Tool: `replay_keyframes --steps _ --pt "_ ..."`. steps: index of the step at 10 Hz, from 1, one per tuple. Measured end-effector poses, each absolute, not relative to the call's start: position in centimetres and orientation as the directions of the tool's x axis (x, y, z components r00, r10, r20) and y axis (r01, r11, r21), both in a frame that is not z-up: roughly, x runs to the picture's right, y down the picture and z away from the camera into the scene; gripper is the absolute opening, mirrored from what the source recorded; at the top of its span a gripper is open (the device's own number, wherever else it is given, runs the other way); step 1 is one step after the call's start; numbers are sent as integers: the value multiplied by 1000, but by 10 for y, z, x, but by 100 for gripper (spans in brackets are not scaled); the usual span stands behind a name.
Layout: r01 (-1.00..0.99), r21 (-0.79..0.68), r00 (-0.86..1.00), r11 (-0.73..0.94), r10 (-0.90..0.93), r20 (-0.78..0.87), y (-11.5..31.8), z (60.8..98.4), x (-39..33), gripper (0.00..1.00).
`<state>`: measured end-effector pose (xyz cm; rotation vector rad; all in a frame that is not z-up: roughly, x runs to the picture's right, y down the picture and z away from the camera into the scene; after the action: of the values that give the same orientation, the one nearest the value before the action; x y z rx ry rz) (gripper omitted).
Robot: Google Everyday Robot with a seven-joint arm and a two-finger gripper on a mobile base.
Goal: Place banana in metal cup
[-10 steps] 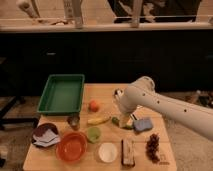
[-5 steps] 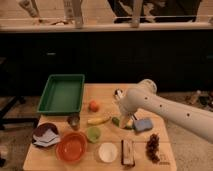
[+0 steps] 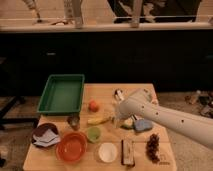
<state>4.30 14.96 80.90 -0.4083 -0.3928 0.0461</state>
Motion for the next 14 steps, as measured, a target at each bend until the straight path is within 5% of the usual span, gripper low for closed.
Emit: replay_keyframes --steps 10,14 --pt "112 -550 911 828 136 389 176 884 11 77" --pt "108 -567 913 817 144 382 179 889 14 37"
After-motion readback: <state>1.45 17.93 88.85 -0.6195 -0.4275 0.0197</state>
